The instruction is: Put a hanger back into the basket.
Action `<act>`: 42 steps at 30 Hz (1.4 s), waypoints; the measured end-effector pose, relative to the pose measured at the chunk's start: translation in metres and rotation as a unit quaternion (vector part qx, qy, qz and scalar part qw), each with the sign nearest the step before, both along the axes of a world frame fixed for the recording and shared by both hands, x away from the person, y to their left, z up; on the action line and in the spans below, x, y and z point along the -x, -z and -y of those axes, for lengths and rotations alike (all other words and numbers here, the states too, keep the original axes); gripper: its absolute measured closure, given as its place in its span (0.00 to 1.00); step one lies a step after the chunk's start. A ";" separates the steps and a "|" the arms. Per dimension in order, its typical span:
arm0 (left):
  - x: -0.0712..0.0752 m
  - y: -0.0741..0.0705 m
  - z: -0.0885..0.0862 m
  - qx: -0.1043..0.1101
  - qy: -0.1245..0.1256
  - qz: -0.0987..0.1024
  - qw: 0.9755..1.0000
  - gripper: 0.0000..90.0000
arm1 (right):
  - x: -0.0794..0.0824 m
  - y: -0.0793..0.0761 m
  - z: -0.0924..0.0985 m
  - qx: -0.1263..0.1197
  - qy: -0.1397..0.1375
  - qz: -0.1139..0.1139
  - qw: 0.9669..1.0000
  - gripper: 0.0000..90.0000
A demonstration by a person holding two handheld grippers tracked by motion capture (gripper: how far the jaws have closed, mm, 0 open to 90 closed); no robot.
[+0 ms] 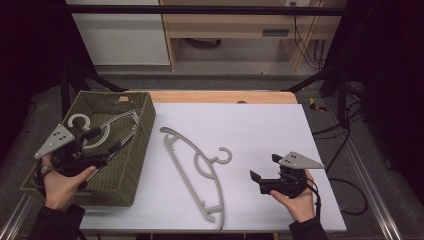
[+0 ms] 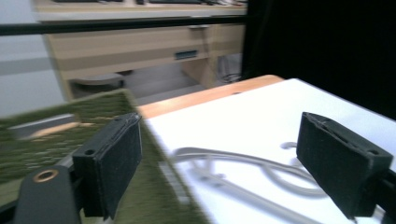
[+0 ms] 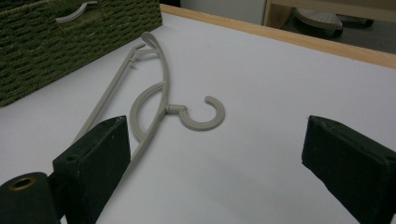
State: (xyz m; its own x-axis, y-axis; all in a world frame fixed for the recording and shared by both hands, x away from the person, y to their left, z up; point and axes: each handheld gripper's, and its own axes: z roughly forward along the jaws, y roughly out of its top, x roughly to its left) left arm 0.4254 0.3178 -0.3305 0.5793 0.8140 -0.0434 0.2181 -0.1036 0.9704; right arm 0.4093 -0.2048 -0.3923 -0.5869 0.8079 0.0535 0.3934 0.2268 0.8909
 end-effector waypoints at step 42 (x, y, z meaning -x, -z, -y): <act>0.015 0.037 0.029 -0.032 0.041 -0.035 0.998 0.14 | -0.023 0.071 -0.127 0.155 -0.055 -0.168 0.972 0.62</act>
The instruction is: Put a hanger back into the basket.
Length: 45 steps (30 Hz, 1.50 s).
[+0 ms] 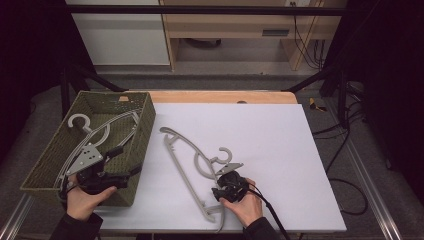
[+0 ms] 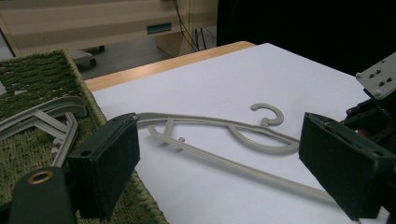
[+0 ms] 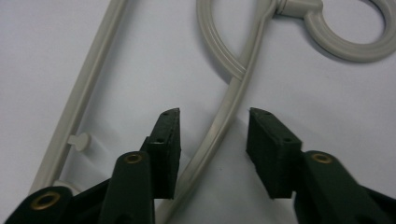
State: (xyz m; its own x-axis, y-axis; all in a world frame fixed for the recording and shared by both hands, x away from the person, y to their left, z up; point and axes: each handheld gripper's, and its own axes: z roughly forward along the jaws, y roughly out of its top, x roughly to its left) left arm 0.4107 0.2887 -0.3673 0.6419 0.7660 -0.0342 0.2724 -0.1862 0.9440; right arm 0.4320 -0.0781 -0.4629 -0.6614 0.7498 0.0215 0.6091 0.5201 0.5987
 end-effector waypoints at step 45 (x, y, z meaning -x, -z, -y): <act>-0.001 0.003 0.006 -0.005 0.013 -0.013 1.000 0.14 | -0.014 -0.002 0.041 0.022 0.055 -0.040 0.997 0.91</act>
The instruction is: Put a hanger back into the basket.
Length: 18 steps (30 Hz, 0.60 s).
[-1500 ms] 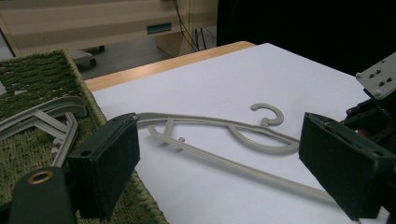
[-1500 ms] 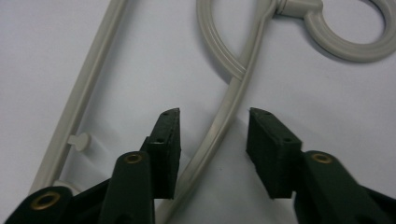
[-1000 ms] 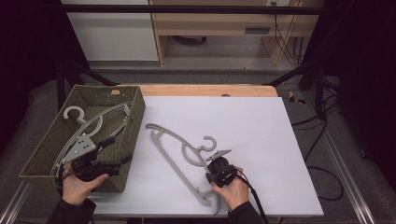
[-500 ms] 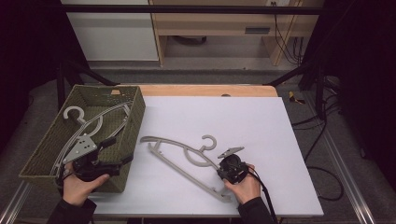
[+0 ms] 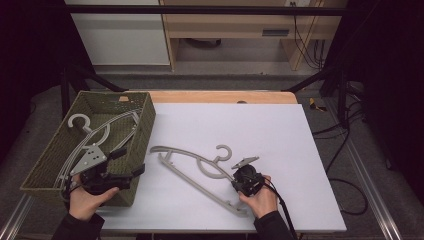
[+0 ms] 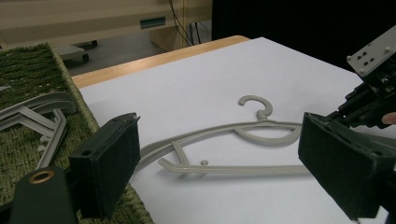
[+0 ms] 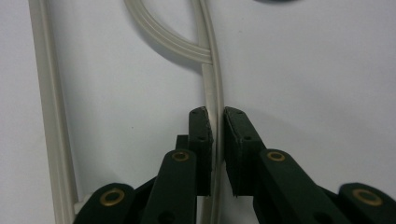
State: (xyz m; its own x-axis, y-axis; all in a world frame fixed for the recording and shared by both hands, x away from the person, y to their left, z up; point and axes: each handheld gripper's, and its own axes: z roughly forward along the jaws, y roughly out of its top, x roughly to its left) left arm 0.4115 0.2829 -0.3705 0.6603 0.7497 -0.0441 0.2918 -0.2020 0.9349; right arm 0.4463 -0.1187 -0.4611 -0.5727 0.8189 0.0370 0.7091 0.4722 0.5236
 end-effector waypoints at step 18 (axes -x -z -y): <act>0.002 -0.002 0.004 0.000 0.012 0.001 1.000 0.14 | 0.003 -0.027 0.033 -0.074 -0.034 0.010 0.997 0.92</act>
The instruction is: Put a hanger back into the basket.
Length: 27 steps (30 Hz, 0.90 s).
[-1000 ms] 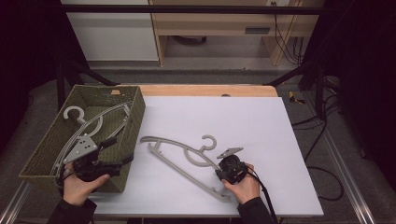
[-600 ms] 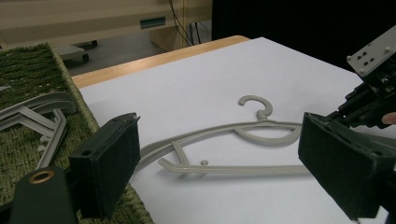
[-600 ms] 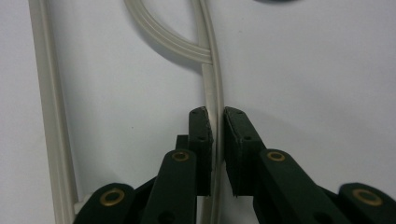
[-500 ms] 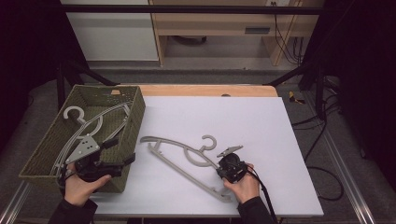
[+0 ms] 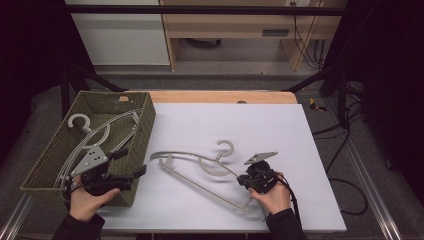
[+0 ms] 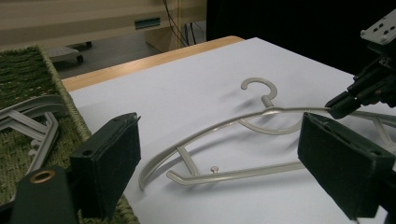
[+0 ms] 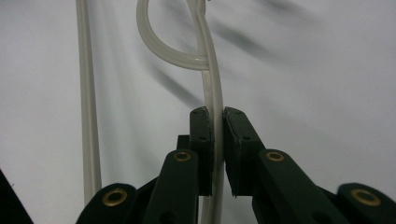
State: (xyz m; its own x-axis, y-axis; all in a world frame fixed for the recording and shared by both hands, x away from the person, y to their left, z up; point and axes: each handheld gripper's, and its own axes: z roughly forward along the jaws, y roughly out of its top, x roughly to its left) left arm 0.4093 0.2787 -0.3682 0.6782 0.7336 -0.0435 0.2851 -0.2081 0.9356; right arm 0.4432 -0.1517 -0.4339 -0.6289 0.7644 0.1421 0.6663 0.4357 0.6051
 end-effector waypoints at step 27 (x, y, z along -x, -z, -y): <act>-0.014 -0.016 0.052 -0.076 0.083 -0.012 0.994 0.16 | 0.014 -0.047 0.022 -0.069 -0.062 0.020 0.995 0.93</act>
State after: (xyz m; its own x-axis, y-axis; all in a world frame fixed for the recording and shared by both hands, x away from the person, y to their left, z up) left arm 0.4234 0.2269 -0.3520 0.7910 0.6104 0.0407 0.2571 -0.3922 0.8832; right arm 0.4291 -0.1734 -0.3865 -0.7248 0.6552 0.2130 0.5861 0.4238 0.6906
